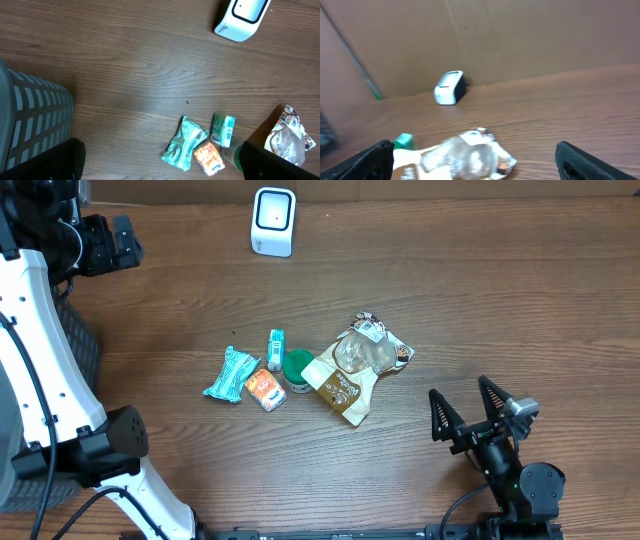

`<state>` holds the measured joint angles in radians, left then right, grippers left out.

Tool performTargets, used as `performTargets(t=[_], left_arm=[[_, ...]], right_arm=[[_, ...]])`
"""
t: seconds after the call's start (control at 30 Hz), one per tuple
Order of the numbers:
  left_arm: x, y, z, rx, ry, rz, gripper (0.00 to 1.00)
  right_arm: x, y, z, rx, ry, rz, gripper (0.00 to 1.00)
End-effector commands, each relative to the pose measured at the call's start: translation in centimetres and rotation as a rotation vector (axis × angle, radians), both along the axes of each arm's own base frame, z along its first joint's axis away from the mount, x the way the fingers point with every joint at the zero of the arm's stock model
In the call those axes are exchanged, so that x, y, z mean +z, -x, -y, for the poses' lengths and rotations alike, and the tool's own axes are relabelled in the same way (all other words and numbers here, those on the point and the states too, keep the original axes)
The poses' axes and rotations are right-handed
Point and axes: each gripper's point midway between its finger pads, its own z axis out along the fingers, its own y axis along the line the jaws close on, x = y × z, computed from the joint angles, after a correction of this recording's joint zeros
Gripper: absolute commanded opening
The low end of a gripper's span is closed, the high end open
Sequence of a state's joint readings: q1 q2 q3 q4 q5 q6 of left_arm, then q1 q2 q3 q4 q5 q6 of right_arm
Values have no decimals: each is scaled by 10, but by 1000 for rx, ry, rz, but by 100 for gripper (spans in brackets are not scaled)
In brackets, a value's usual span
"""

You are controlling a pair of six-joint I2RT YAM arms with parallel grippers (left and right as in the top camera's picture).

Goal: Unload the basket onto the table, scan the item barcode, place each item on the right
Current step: 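Reach the right gripper to the bread bag and grasp it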

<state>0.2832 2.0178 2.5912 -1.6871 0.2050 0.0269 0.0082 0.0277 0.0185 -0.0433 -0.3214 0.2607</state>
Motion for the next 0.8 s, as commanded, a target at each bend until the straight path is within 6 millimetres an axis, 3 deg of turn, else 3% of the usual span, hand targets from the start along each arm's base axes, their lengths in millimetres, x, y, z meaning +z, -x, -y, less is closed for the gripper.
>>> performTargets(t=[0.0, 0.2, 0.43, 0.6, 0.7, 0.77], left_arm=[[10, 3, 0, -14, -25, 26, 100], [10, 3, 0, -14, -25, 26, 100], [10, 3, 0, -14, -25, 26, 100], [10, 3, 0, -14, -25, 26, 100], [10, 3, 0, -14, -25, 26, 100], [10, 3, 0, -14, -25, 26, 100]], right_arm=[[6, 4, -13, 81, -124, -53, 100], [32, 2, -29, 175, -132, -166, 100], [27, -15, -72, 476, -212, -488, 100], [-1, -29, -90, 637, -293, -628, 100], [-36, -40, -91, 609, -366, -770, 100], [-72, -46, -88, 533, -461, -942, 88]])
